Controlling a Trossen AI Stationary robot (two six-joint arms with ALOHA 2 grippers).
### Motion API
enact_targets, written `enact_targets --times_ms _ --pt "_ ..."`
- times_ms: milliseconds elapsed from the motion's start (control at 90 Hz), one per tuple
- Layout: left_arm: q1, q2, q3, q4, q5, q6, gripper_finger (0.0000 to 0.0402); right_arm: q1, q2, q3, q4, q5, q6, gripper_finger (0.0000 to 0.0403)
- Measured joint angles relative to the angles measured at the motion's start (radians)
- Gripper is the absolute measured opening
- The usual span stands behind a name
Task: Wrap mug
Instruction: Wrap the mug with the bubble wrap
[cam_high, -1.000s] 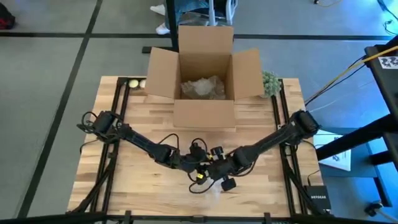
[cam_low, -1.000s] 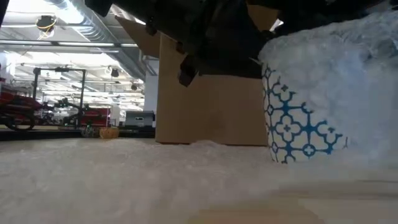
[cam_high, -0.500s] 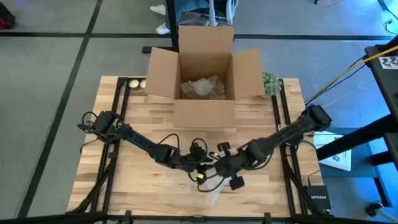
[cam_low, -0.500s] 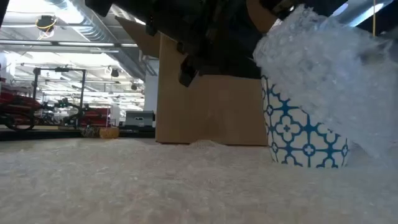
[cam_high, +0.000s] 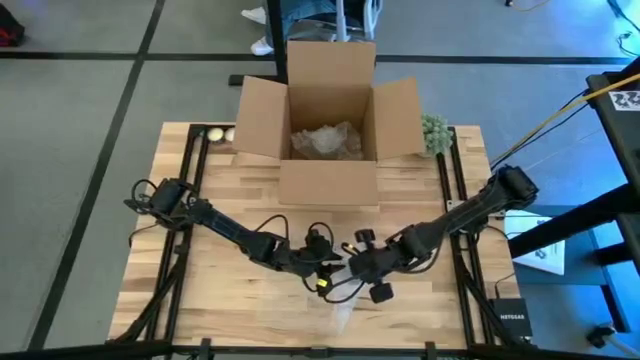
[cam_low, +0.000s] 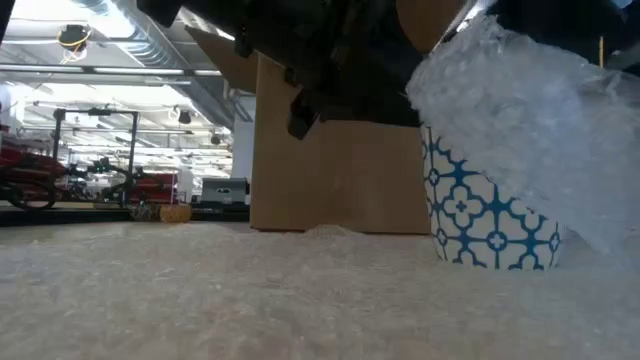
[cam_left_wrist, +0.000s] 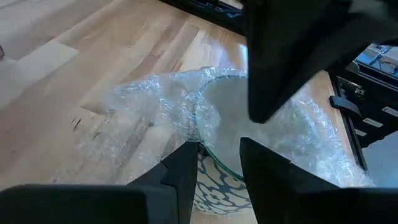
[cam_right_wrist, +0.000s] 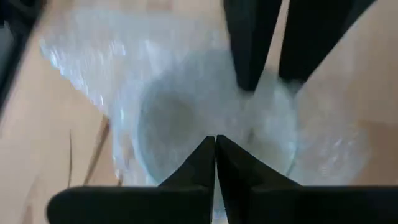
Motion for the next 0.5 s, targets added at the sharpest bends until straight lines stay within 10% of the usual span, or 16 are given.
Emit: enact_targets --times_ms 500 --pt "0.000 0.000 0.000 0.003 -0.001 -0.006 0.0104 -0.032 0.000 -0.187 0.302 -0.036 -0.050 0.0001"
